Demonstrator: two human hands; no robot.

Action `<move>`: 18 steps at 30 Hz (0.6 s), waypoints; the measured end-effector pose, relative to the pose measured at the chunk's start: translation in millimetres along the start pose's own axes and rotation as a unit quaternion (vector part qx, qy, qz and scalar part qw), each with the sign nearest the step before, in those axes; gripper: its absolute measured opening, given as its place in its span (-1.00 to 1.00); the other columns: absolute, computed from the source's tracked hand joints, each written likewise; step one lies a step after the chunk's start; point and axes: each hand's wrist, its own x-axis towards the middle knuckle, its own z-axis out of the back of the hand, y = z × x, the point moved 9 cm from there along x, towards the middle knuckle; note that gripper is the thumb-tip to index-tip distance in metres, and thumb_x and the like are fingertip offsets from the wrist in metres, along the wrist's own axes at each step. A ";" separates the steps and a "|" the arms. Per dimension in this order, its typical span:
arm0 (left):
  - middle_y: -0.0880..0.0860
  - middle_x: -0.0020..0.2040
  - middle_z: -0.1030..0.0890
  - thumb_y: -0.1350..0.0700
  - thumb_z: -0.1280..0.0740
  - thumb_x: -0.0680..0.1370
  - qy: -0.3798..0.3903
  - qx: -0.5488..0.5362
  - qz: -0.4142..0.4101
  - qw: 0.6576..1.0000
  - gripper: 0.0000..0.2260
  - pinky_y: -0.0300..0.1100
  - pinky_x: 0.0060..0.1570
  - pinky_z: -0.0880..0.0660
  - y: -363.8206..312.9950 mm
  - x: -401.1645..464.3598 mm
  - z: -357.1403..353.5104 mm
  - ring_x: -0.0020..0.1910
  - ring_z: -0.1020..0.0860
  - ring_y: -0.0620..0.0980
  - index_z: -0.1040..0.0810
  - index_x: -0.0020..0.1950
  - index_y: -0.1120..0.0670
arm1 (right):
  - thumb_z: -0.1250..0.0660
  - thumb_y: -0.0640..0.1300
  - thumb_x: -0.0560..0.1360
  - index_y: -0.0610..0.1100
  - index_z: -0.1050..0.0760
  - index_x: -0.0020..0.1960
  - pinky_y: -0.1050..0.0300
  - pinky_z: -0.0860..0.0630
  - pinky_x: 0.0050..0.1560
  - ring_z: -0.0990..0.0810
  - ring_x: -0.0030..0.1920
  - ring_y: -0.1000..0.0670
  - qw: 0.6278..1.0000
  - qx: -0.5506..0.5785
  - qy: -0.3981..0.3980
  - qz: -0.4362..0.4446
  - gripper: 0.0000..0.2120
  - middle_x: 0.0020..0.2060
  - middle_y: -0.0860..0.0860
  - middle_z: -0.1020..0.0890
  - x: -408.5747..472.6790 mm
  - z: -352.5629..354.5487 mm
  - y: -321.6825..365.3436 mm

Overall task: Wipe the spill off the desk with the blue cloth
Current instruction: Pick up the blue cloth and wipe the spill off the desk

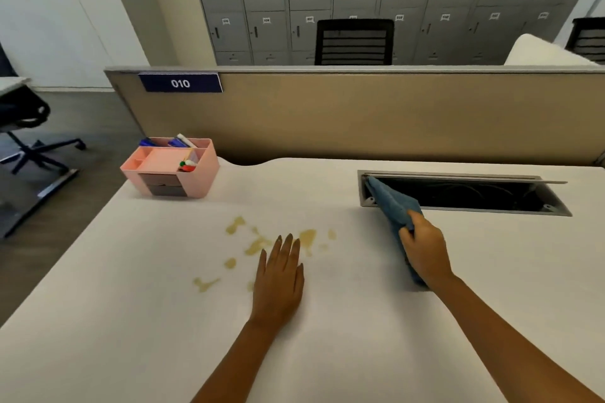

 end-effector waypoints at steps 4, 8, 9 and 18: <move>0.12 0.42 -0.38 0.01 0.02 0.57 -0.014 0.019 0.065 0.998 -0.54 0.11 0.37 -0.19 113.4 -14.8 39.3 0.43 -0.28 0.11 -0.34 0.41 0.15 | -0.19 -0.19 0.56 -0.20 -0.43 0.33 0.09 -0.47 -0.12 -0.60 0.00 -0.22 0.991 -0.075 0.105 0.030 -0.65 0.08 -0.17 -0.62 -17.7 -88.4 60.2; 0.17 0.38 -0.41 -0.01 0.04 0.55 -0.001 0.021 0.100 0.995 -0.50 0.19 0.32 -0.24 194.3 -22.1 58.1 0.40 -0.32 0.18 -0.38 0.37 0.19 | -0.18 -0.12 0.57 -0.10 -0.36 0.38 -0.03 -0.53 -0.12 -0.55 0.05 -0.17 0.959 -0.227 0.156 0.065 -0.62 0.12 -0.10 -0.57 -45.6 -143.9 88.6; 0.17 0.39 -0.40 -0.02 0.06 0.55 0.002 0.017 0.108 0.994 -0.49 0.19 0.33 -0.23 209.7 -21.7 59.1 0.41 -0.31 0.18 -0.38 0.38 0.19 | -0.18 -0.11 0.57 -0.10 -0.35 0.38 -0.03 -0.54 -0.11 -0.53 0.08 -0.17 0.952 -0.256 0.159 0.059 -0.62 0.14 -0.10 -0.54 -50.9 -147.6 90.4; 0.01 0.53 -0.13 -0.07 0.06 0.62 0.063 -0.034 0.129 0.989 -0.54 0.04 0.45 0.02 290.6 -1.8 46.9 0.51 -0.03 0.02 -0.20 0.49 0.04 | -0.04 0.41 0.44 0.10 -0.48 0.24 -0.08 -0.38 0.19 -0.37 0.25 -0.17 0.868 -0.376 0.324 0.004 -0.43 0.18 -0.01 -0.48 -60.6 -157.4 96.2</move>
